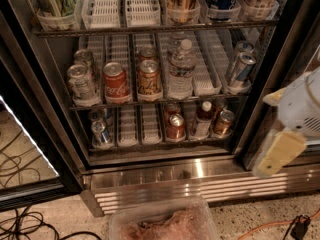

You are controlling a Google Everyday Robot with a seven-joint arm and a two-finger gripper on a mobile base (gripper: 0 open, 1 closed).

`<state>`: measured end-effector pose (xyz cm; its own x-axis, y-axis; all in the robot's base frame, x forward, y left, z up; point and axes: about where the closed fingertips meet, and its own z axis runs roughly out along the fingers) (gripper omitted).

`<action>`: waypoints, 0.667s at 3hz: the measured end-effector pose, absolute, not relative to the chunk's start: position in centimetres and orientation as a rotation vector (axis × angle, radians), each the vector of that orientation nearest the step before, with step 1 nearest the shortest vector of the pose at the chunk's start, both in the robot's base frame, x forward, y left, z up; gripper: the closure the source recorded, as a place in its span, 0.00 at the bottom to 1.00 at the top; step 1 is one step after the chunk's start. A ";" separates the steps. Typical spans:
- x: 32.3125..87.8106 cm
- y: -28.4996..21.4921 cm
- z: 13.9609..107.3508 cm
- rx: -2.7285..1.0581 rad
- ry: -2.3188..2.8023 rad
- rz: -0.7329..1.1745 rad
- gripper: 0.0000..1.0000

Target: Pick blue plastic bottle from bottom shelf of fridge

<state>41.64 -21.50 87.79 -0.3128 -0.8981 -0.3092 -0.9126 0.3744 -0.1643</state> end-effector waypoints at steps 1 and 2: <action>41.7 -20.9 82.6 -1.488 2.309 0.140 0.00; 41.7 -20.9 82.6 -1.488 2.309 0.140 0.00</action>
Offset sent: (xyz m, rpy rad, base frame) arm -0.0011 0.0053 -0.0459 0.0702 0.0178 -0.0438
